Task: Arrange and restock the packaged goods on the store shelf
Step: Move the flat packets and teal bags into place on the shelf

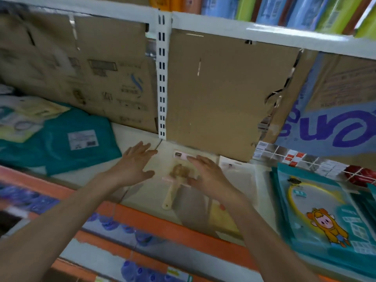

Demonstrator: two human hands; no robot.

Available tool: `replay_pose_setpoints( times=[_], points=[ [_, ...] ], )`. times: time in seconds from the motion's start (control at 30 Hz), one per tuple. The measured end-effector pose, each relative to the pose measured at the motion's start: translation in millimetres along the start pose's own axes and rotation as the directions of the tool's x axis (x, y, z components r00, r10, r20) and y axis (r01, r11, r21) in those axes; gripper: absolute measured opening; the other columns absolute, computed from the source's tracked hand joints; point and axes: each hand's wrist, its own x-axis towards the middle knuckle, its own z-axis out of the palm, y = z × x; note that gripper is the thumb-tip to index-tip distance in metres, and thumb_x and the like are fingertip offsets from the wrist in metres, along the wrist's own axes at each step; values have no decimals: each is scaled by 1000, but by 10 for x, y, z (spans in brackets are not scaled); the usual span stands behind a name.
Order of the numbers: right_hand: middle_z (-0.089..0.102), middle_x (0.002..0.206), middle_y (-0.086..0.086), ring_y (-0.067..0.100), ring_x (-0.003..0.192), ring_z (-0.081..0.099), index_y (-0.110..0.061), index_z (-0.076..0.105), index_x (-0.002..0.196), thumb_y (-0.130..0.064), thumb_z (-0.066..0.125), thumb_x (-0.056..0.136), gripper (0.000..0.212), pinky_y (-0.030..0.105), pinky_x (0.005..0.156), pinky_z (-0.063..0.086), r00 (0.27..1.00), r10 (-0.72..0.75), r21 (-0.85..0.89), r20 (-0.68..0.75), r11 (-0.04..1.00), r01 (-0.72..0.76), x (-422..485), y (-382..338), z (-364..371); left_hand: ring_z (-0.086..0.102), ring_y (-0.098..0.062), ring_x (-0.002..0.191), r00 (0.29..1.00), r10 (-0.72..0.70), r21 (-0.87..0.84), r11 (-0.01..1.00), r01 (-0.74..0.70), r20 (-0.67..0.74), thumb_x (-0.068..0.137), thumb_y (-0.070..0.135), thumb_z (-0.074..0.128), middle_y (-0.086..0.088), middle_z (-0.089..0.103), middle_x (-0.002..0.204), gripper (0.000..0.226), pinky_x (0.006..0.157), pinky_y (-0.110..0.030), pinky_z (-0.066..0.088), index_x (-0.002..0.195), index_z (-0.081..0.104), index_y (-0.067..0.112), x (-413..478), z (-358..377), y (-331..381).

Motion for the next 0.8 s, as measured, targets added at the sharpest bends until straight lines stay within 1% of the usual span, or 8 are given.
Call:
replay_pose_setpoints(
  times=[0.13,0.23,0.33,0.37,0.47,0.53,0.67,0.8],
  points=[
    [16,156,1,18,143,12,-28,21,147,-41,53,91,67,35,116,11,997,-64,21,32,998,63,205,-509,105,-3,-17,144,999,-12,-30,1000,11,-52,91,40,52,0,-1,157,69,117,-33,3,148,15,25,-225,-219,-479],
    [19,155,4,18,142,16,-26,21,147,-40,53,91,66,35,115,16,994,-101,9,30,995,101,387,-939,240,5,-19,144,996,-27,-50,998,23,-87,89,42,54,-3,6,157,69,115,-32,9,146,20,25,-403,-388,-943],
    [24,153,5,19,141,21,-23,25,146,-39,55,90,66,34,114,19,994,-105,38,11,994,104,564,-1391,402,12,-19,143,996,-27,-55,998,22,-89,78,61,48,-3,14,155,79,113,-32,14,144,26,24,-581,-575,-1411],
    [27,152,5,19,140,23,-23,26,146,-38,56,90,64,33,113,20,994,-109,46,4,993,109,624,-1542,457,13,-19,143,997,-24,-59,998,19,-79,79,60,49,-2,14,155,78,113,-33,14,144,27,23,-633,-640,-1572],
    [36,146,4,20,136,31,-19,30,144,-34,57,90,62,29,109,25,992,-124,75,-18,989,125,795,-1958,622,11,-18,143,997,-30,-86,996,24,-72,89,41,55,-2,11,156,66,115,-36,15,145,23,24,-744,-799,-2074],
    [40,143,3,19,132,35,-19,31,144,-32,58,90,61,29,107,27,993,-113,109,-14,988,114,899,-2170,720,13,-19,142,995,-37,-108,994,27,-95,89,39,55,-4,13,155,66,115,-35,16,145,25,23,-784,-874,-2361],
    [39,143,2,21,131,35,-23,32,143,-34,59,89,62,35,109,28,996,-84,156,4,984,82,1159,-2445,829,15,-18,142,993,-54,-166,985,35,-108,89,40,55,-4,15,155,66,115,-36,17,145,27,20,-791,-958,-2789],
    [38,144,2,19,129,36,-21,32,143,-35,58,90,61,32,107,28,996,-85,154,8,985,82,1535,-2619,865,22,-20,139,987,-84,-236,970,49,-139,88,37,58,-4,20,153,64,114,-38,21,144,31,19,-675,-990,-3126]
  ],
)
